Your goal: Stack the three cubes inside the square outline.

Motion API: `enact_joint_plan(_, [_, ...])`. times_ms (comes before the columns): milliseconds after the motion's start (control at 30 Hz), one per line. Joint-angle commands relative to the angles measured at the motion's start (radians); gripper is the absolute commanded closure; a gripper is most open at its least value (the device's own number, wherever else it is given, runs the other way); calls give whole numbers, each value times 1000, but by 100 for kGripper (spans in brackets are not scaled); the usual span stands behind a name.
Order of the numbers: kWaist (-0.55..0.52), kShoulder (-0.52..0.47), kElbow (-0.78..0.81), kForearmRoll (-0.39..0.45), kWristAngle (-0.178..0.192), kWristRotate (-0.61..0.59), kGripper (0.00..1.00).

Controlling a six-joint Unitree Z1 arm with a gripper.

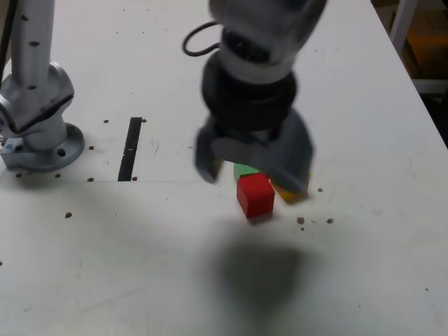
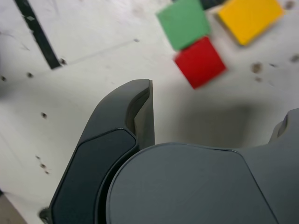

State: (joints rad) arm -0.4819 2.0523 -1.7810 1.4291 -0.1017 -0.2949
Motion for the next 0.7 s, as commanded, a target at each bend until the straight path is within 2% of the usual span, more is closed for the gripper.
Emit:
enact_joint_plan(0, [-1,14,-34,6,-12,-24,1])
enact_joint_plan(200, [-2,10,-21,8,-26,-121,2])
enact_joint_plan(400, [-10,14,31,18,-57,-218,3])
enact_joint_plan(667, [-35,22,30,22,-67,-273,2])
